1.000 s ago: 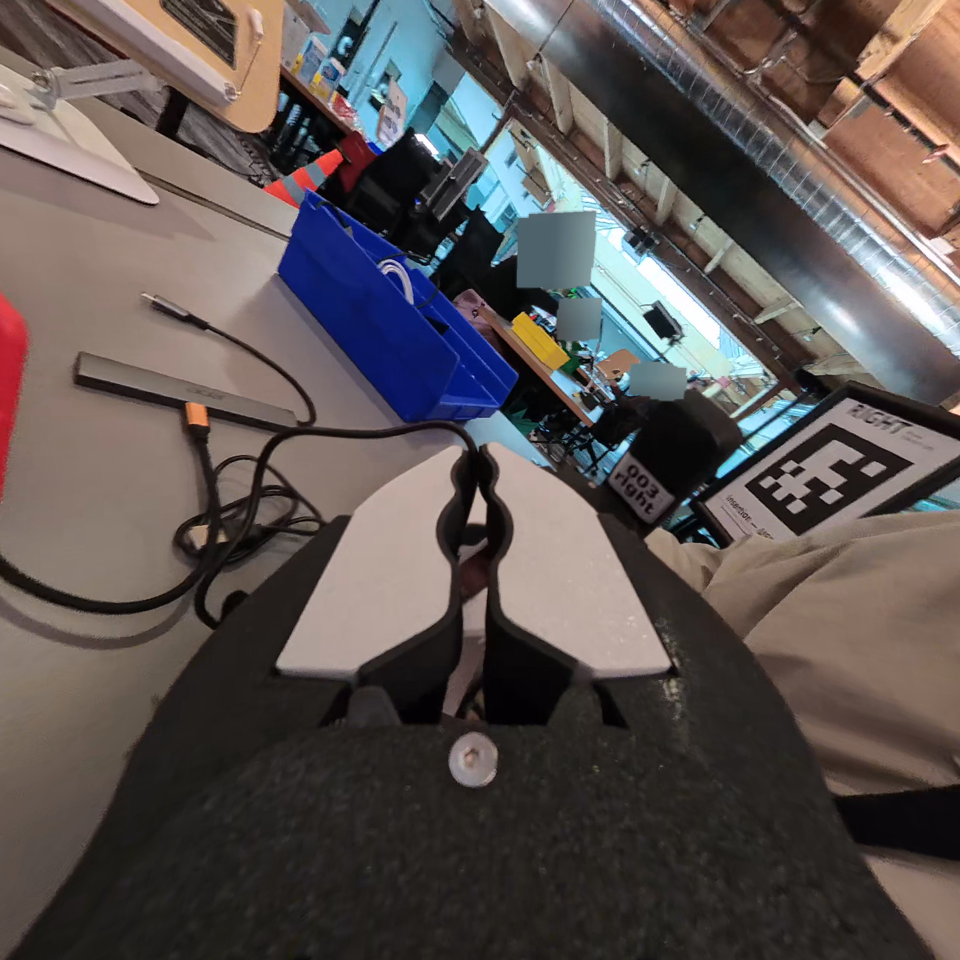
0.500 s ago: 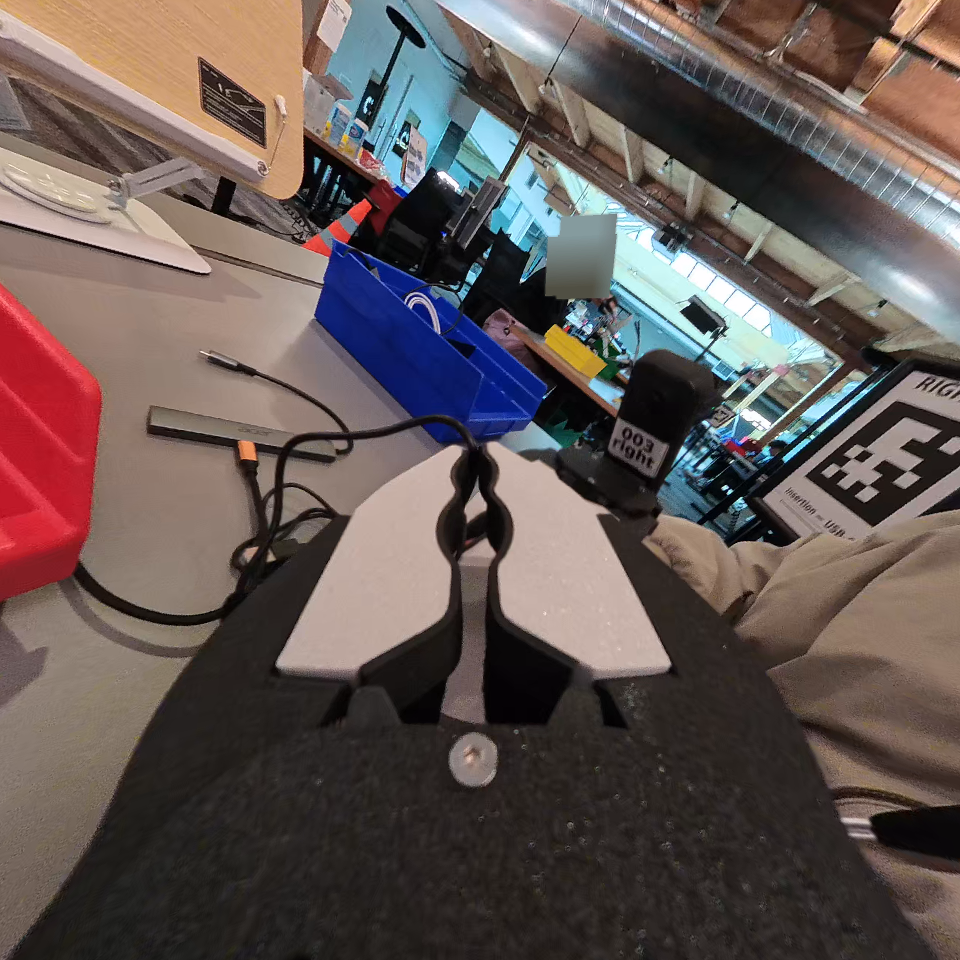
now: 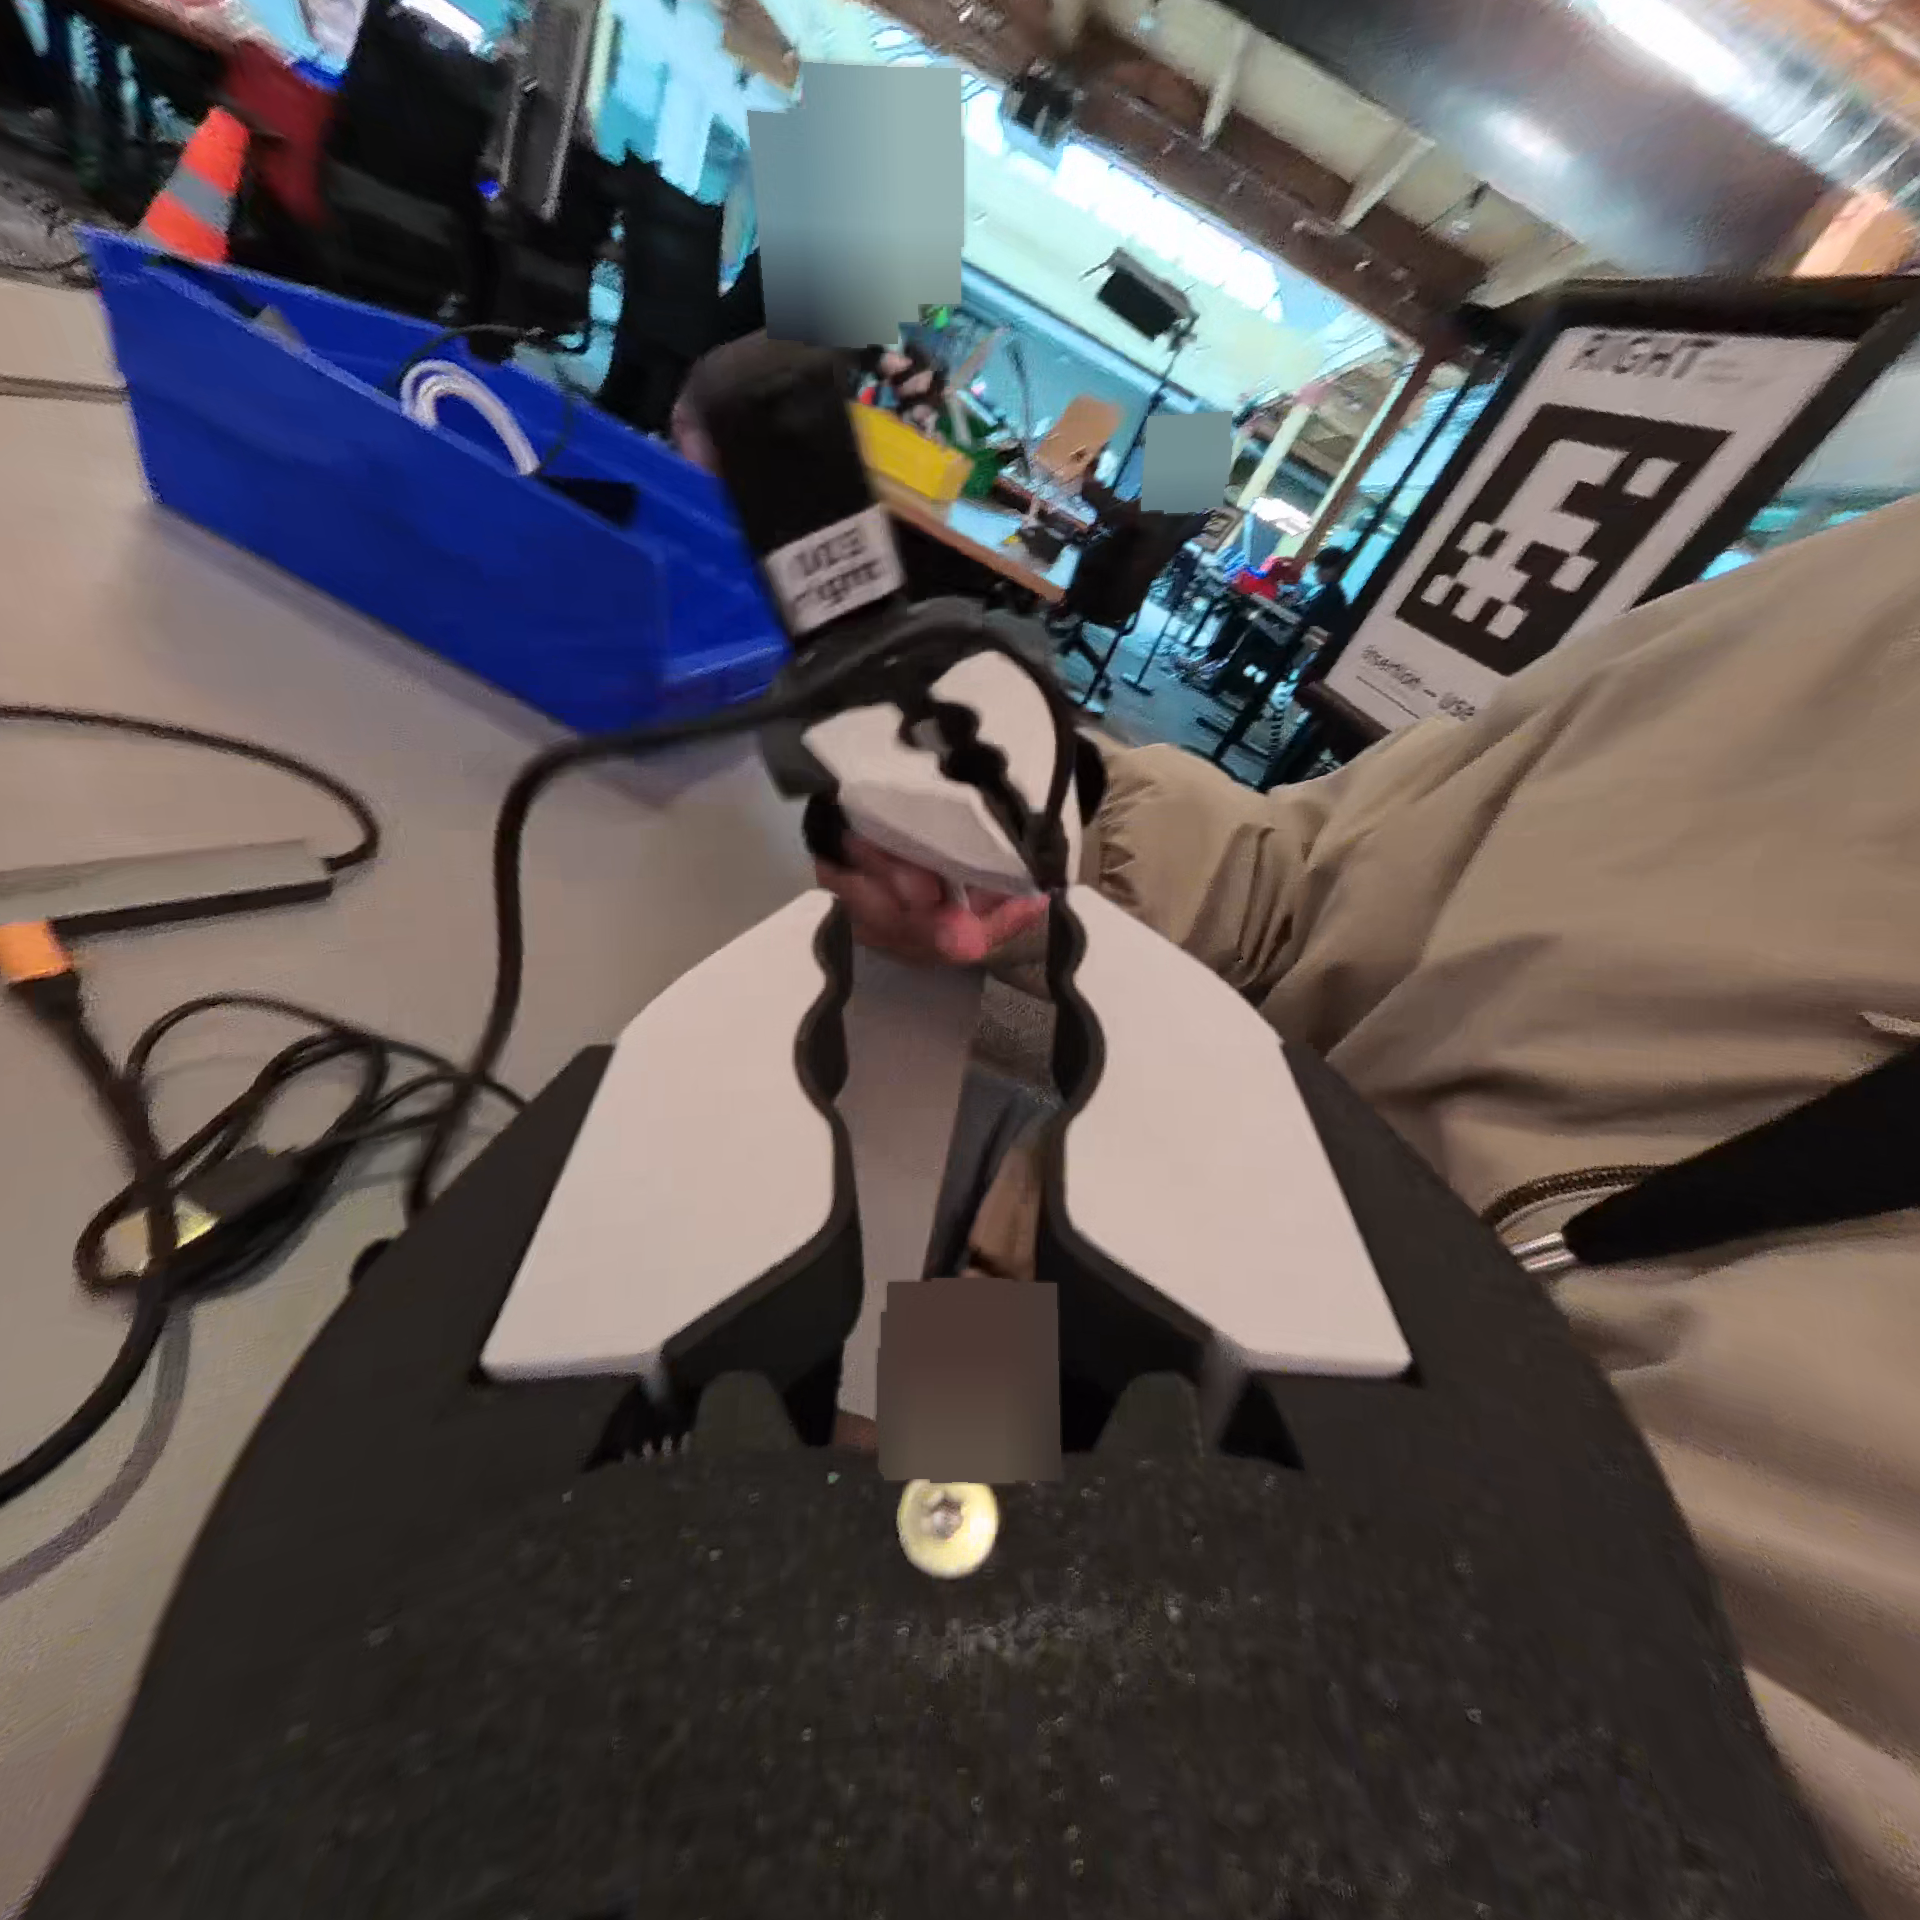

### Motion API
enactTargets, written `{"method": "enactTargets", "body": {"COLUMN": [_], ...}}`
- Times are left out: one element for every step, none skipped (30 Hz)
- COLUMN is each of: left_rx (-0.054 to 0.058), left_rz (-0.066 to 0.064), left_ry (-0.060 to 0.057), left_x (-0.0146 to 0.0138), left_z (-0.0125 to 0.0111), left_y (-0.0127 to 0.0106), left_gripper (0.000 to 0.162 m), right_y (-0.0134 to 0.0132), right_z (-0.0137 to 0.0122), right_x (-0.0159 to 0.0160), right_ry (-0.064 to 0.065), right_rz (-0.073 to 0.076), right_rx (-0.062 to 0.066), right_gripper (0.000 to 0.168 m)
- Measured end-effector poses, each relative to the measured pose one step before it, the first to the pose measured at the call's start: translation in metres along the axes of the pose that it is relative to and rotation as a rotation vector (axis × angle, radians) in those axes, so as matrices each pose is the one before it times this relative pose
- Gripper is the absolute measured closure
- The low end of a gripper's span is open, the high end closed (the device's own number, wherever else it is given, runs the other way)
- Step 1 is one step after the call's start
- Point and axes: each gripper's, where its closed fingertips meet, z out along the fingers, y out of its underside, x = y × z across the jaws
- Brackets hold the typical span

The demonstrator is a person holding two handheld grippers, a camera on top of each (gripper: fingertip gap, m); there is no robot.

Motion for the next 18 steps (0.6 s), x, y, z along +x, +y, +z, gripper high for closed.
{"method": "enactTargets", "body": {"left_rx": [0.0005,-0.0097,-0.0099,-0.0081,-0.0092,-0.0114,-0.0085,-0.0053,-0.0019,-0.0073,-0.0146,-0.0003,0.0045,-0.0022,-0.0026,-0.0008,-0.0106,-0.0113], "left_rz": [0.0356,0.0524,0.0587,0.0588,0.0559,0.0539,0.0436,0.0321,0.0190,0.0132,0.0087,0.0002,-0.0037,-0.0006,0.0044,0.0091,0.0121,0.0109], "left_ry": [0.0135,-0.0028,-0.0006,0.0083,0.0086,0.0120,0.0037,0.0012,-0.0007,-0.0041,-0.0049,0.0120,0.0172,0.0024,-0.0007,-0.0027,-0.0078,-0.0073], "left_x": [0.00418,0.00253,0.00341,0.00518,0.00553,0.00603,0.00473,0.00365,0.00241,0.00070,-0.00025,0.00196,0.00240,0.00020,0.00008,0.00011,-0.00063,-0.00066], "left_z": [0.00120,0.00041,-0.00005,-0.00022,0.00015,0.00039,0.00077,0.00095,0.00124,0.00148,0.00132,0.00067,-0.00037,-0.00036,-0.00037,-0.00054,-0.00010,0.00011], "left_y": [-0.00022,0.00134,0.00126,0.00101,0.00099,0.00120,0.00096,0.00052,0.00031,0.00136,0.00242,0.00048,-0.00063,-0.00020,-0.00005,-0.00015,0.00150,0.00174], "left_gripper": [0.130,0.134,0.135,0.135,0.134,0.134,0.135,0.137,0.139,0.140,0.141,0.142,0.147,0.148,0.150,0.151,0.151,0.151], "right_y": [0.00271,0.00317,0.00358,0.00360,0.00301,0.00075,-0.00010,0.00190,0.00303,0.00370,0.00364,0.00077,-0.00075,-0.00061,-0.00126,-0.00108,-0.00028,-0.00055], "right_z": [0.00134,0.00148,0.00180,0.00198,0.00190,0.00136,0.00087,0.00080,0.00104,0.00155,0.00197,0.00129,0.00045,-0.00016,-0.00090,-0.00142,-0.00125,-0.00149], "right_x": [-0.00590,-0.00287,0.00080,0.00102,-0.00100,-0.00069,0.00273,0.00211,0.00259,0.00201,0.00089,0.00064,-0.00026,-0.00029,-0.00045,-0.00099,0.00040,0.00018], "right_ry": [-0.0850,-0.0588,-0.0276,-0.0227,-0.0342,-0.0289,-0.0035,-0.0044,0.0000,-0.0018,-0.0072,-0.0029,-0.0036,0.0000,0.0018,-0.0019,0.0056,0.0014], "right_rz": [0.0966,0.0729,0.0515,0.0480,0.0494,0.0467,0.0432,0.0270,0.0219,0.0260,0.0224,0.0021,-0.0030,0.0024,-0.0057,-0.0046,0.0028,0.0027], "right_rx": [-0.0084,-0.0114,-0.0120,-0.0151,-0.0165,-0.0016,0.0038,-0.0071,-0.0133,-0.0177,-0.0196,-0.0026,0.0052,0.0025,0.0068,0.0058,0.0015,0.0045], "right_gripper": [0.168,0.168,0.168,0.168,0.168,0.168,0.168,0.168,0.168,0.168,0.168,0.168,0.168,0.168,0.168,0.168,0.168,0.168]}}
